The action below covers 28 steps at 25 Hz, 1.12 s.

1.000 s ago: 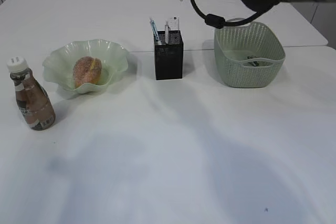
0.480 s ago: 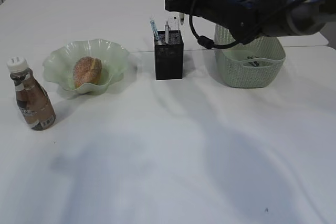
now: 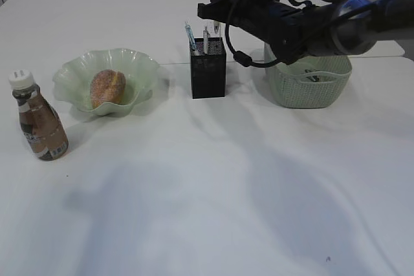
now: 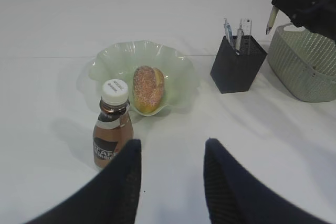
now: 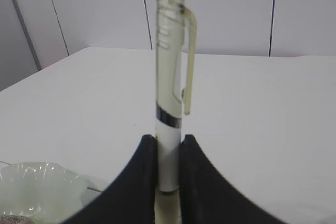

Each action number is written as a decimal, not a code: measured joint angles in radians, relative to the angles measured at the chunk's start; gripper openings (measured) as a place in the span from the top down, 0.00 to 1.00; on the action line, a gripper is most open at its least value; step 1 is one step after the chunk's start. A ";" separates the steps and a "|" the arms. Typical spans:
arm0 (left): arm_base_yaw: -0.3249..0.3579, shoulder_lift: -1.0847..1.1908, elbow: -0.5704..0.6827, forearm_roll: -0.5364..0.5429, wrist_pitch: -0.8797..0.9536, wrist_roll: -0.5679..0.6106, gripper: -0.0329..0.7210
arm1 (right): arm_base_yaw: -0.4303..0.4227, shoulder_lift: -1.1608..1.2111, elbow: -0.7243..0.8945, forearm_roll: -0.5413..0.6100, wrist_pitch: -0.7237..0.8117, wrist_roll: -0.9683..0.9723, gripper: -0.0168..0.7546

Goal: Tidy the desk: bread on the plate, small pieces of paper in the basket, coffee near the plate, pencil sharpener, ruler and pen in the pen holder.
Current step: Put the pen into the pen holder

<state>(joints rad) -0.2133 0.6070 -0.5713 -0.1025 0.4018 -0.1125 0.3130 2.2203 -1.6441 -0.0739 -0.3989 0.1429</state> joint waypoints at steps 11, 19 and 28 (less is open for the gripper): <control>0.000 0.002 0.000 0.000 -0.008 0.000 0.59 | 0.000 0.103 -0.071 0.000 0.029 0.002 0.86; 0.000 0.002 0.000 0.000 -0.028 0.000 0.59 | 0.000 0.140 -0.110 -0.002 0.046 -0.004 0.86; 0.000 0.002 0.000 0.000 -0.032 0.000 0.59 | 0.000 0.159 -0.120 -0.006 0.067 -0.056 0.86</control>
<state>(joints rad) -0.2133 0.6086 -0.5713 -0.1025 0.3702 -0.1125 0.3130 2.3795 -1.7641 -0.0796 -0.3316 0.0870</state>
